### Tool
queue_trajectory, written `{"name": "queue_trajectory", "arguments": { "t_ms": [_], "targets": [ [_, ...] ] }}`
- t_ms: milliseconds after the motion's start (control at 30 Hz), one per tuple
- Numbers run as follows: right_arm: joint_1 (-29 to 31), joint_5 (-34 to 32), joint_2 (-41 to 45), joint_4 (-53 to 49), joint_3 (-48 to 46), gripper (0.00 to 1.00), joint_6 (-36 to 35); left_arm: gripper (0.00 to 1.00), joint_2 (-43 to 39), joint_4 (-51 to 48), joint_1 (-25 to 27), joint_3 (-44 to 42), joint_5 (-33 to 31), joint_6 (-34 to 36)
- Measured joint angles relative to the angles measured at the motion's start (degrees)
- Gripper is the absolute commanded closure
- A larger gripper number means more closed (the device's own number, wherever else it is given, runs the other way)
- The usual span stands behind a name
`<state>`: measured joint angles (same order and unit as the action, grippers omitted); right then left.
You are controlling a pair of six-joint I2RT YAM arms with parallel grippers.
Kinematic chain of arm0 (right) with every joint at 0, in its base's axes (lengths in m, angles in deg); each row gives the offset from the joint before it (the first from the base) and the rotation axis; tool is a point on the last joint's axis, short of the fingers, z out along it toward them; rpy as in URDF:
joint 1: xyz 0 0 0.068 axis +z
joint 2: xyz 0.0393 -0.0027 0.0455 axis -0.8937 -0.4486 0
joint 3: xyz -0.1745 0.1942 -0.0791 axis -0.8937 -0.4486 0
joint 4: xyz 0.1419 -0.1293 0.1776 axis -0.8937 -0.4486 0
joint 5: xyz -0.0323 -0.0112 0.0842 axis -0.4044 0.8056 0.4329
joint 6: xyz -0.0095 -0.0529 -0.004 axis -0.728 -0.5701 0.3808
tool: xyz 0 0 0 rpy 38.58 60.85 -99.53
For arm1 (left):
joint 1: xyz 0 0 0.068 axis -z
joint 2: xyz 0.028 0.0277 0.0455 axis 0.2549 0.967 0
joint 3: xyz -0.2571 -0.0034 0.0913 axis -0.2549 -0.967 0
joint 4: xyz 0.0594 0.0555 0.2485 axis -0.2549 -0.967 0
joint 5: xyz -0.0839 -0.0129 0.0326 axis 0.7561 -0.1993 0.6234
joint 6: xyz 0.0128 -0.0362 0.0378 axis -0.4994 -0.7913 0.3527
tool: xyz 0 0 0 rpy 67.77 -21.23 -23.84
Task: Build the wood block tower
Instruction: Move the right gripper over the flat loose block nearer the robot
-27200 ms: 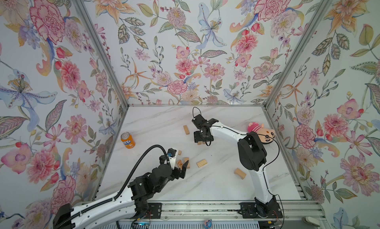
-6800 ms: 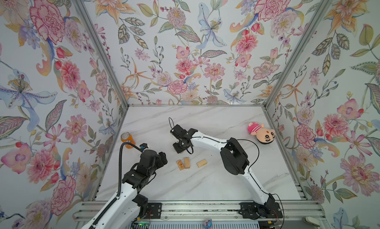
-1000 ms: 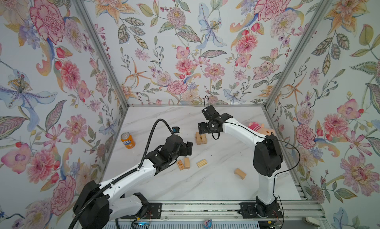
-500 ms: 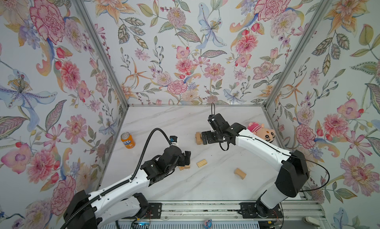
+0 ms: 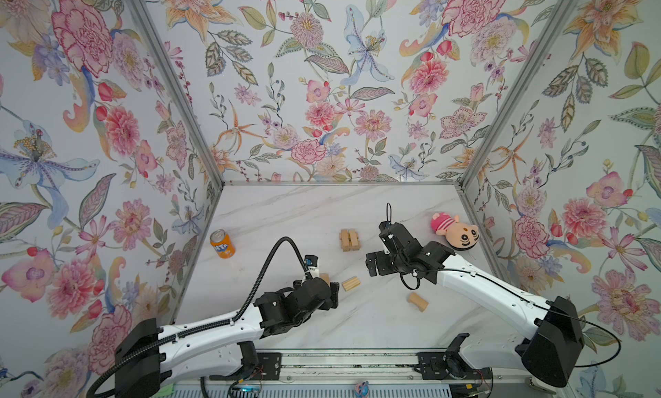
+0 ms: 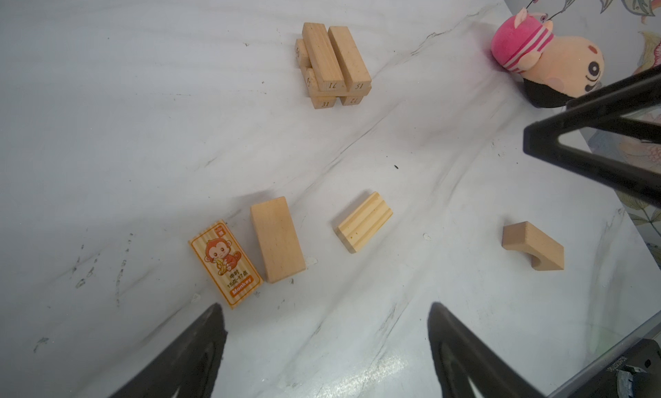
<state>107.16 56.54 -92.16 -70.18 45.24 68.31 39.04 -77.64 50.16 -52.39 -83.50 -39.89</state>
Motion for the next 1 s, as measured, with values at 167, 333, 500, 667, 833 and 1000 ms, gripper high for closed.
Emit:
{"name": "queue_trajectory", "arguments": {
  "t_ms": [167,333,500,667,833,1000],
  "targets": [
    [0.1,0.0,1.6,1.2,-3.5,0.01,0.6,0.09,0.0,-1.6,0.1,-0.6,-2.2,-0.8],
    [0.1,0.1,1.6,2.5,-4.4,0.00,0.8,0.08,0.0,-2.4,0.1,-1.4,-3.2,-1.0],
    [0.3,0.8,0.0,4.6,-4.5,0.07,0.9,0.08,0.8,-2.5,-0.6,-1.7,-3.2,-0.7],
    [1.7,1.8,-2.6,6.2,-4.5,0.16,1.4,0.08,0.7,-2.5,-2.0,-1.9,-2.6,0.2],
    [3.8,2.0,-5.4,6.9,-4.5,0.20,1.9,0.08,-2.8,-2.6,-4.2,-2.6,-2.4,1.3],
    [6.1,2.1,-9.5,7.3,-4.0,0.20,2.5,0.08,-6.8,-3.0,-6.7,-3.5,-2.2,2.1]
  ]
}}
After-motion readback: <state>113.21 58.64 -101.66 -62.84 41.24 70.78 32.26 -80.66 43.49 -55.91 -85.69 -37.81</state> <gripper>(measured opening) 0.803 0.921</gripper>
